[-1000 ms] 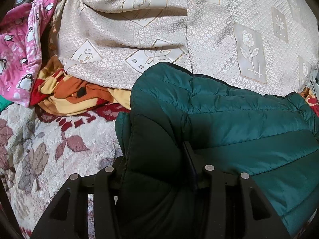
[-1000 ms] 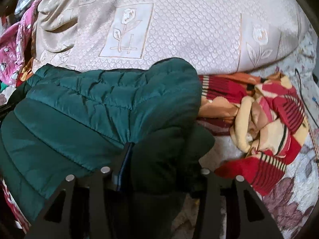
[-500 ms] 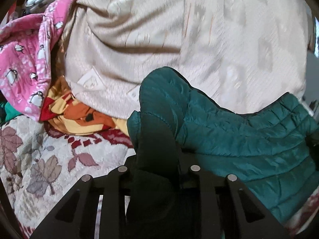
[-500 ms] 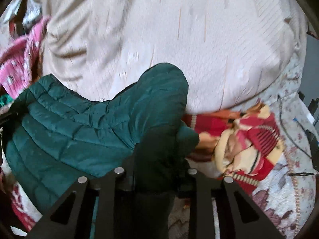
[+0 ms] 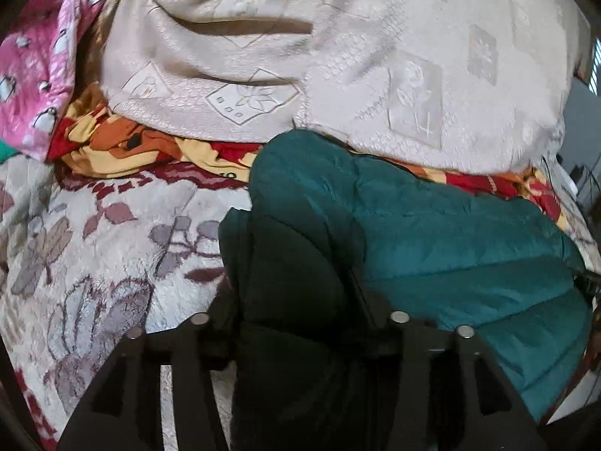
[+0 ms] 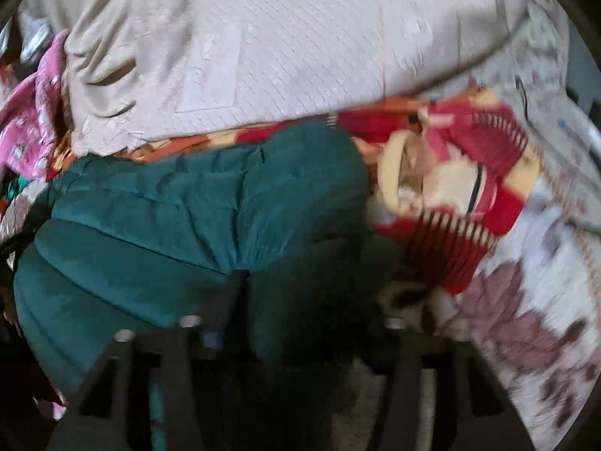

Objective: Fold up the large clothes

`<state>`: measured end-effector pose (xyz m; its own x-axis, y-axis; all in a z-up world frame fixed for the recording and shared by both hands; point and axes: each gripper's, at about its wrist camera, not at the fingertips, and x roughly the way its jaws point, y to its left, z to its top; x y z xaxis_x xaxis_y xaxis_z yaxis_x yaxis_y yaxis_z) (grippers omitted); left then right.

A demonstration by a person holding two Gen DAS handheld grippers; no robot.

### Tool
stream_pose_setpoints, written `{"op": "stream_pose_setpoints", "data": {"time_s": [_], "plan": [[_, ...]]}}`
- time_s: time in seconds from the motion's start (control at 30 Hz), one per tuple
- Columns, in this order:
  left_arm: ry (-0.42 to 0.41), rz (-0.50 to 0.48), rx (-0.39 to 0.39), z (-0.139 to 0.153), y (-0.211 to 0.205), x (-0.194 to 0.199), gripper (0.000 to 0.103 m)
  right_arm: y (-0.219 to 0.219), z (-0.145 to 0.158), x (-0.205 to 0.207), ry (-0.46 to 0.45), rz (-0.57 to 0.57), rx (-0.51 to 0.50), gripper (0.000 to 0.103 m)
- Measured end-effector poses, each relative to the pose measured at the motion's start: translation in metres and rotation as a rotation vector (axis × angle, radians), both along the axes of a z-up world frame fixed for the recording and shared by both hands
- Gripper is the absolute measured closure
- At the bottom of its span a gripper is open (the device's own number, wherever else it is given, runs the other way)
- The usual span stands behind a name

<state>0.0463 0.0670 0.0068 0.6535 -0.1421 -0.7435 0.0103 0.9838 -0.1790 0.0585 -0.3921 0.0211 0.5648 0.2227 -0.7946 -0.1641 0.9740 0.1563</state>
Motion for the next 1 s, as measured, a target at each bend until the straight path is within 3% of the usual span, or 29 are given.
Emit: {"op": "stream_pose_setpoints", "data": {"time_s": [0.13,0.23,0.33,0.4,0.47,0.6,0.67,0.8,1.0], "plan": [[0.059,-0.001,-0.038,0.009,0.01,0.003,0.065,-0.024,0.011,0.002,0.073,-0.102,0.184,0.034],[0.055,0.033,-0.075,0.025,0.025,-0.008,0.064,-0.032,0.033,-0.019,0.006,-0.165,0.18,0.034],[0.004,0.071,-0.018,0.05,0.029,-0.041,0.056,-0.028,0.066,-0.062,-0.122,-0.222,0.139,0.033],[-0.032,0.052,0.016,0.069,0.023,-0.068,0.04,-0.018,0.082,-0.093,-0.172,-0.26,0.106,0.032],[-0.037,0.026,0.047,0.081,0.009,-0.089,0.036,-0.006,0.094,-0.119,-0.188,-0.243,0.085,0.027],[-0.089,-0.029,0.11,0.104,-0.032,-0.143,0.036,0.033,0.117,-0.18,-0.22,-0.158,-0.019,0.023],[-0.122,-0.062,0.128,0.11,-0.05,-0.168,0.036,0.054,0.127,-0.214,-0.239,-0.115,-0.105,0.012],[-0.147,-0.079,0.219,0.118,-0.09,-0.213,0.036,0.076,0.133,-0.263,-0.255,-0.112,-0.217,0.009],[-0.063,-0.062,0.181,0.116,-0.1,-0.239,0.038,0.087,0.136,-0.305,-0.246,-0.113,-0.18,0.009]]}}
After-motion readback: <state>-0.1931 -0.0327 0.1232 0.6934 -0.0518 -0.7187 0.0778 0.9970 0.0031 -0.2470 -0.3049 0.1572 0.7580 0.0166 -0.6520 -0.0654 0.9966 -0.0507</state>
